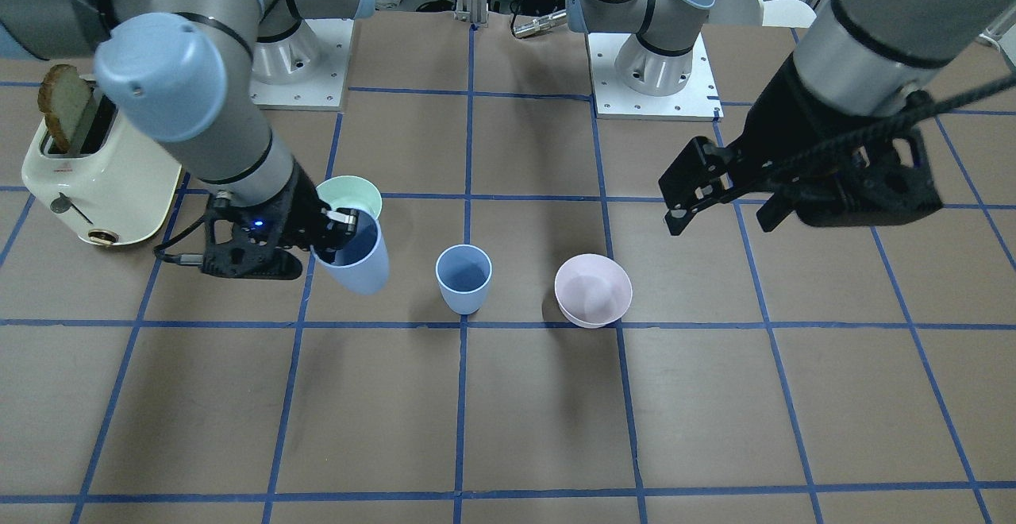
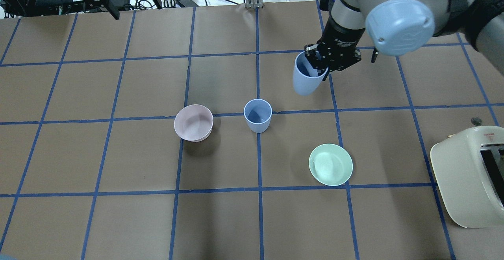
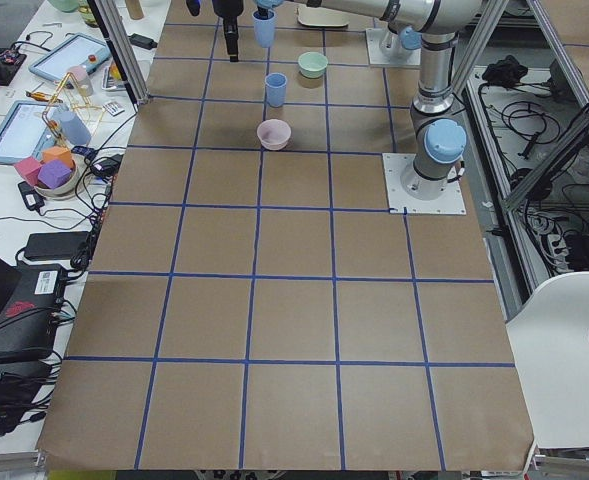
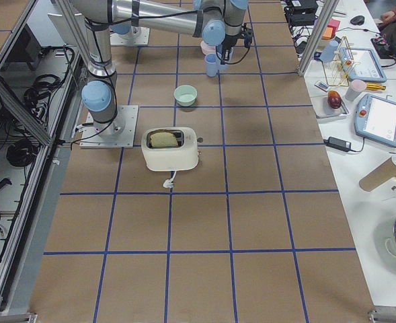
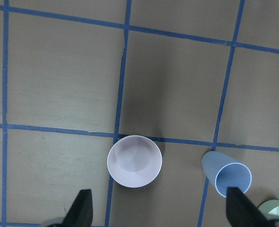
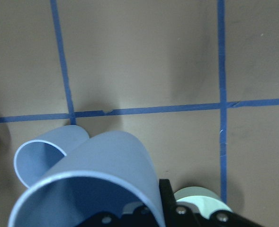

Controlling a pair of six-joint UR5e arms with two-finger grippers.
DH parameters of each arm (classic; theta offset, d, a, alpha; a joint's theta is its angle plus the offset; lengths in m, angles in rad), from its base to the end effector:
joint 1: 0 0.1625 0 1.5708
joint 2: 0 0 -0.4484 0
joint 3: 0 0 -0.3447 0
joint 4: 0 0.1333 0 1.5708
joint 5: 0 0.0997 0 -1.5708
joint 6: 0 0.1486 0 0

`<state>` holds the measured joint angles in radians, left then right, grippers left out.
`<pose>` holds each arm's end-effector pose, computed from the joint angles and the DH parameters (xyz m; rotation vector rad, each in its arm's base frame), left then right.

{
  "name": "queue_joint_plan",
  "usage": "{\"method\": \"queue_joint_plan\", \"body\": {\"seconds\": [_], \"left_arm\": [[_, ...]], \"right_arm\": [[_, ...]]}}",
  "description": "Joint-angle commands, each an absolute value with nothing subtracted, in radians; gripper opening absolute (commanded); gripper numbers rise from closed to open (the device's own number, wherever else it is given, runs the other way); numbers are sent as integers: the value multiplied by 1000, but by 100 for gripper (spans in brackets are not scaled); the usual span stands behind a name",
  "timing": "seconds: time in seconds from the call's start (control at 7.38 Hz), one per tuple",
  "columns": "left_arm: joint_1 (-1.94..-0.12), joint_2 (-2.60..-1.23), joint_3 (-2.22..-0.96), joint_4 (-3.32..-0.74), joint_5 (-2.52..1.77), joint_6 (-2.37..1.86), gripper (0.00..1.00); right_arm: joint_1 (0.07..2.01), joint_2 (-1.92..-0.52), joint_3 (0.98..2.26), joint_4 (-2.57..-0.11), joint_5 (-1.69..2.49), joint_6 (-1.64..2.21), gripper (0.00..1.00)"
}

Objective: Stack blue cups with both arms

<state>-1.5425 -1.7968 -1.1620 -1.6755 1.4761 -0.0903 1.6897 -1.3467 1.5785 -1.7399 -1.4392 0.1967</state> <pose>-0.1317 -0.5543 0.5224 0.1747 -3.0374 0.1143 0.2140 -0.5036 0.3672 0.1236 3.0164 0.1248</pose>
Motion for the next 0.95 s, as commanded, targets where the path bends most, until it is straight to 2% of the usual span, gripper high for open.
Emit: {"method": "queue_joint_plan", "body": {"seconds": [0.0,0.14,0.27,0.54,0.81], "left_arm": [[-1549,-1700,-1368,-1532,1582,-80,94],[-1552,-1648,-1485,-1387,1589,-81,100],[-1552,-1610,-1547,-1353,1591,-72,100],[-1552,-1579,-1559,-1385,1589,-66,100],[-1552,-1583,-1524,-1529,1582,-66,100]], "right_arm": [[1778,-1333,1580,-1752,-1434,299,0],[1790,-1322,1580,-1770,-1434,317,0],[1810,-1309,1580,-1793,-1434,357,0],[1853,-1284,1577,-1828,-1434,429,0],[1862,-1270,1577,-1844,-1436,437,0]]}}
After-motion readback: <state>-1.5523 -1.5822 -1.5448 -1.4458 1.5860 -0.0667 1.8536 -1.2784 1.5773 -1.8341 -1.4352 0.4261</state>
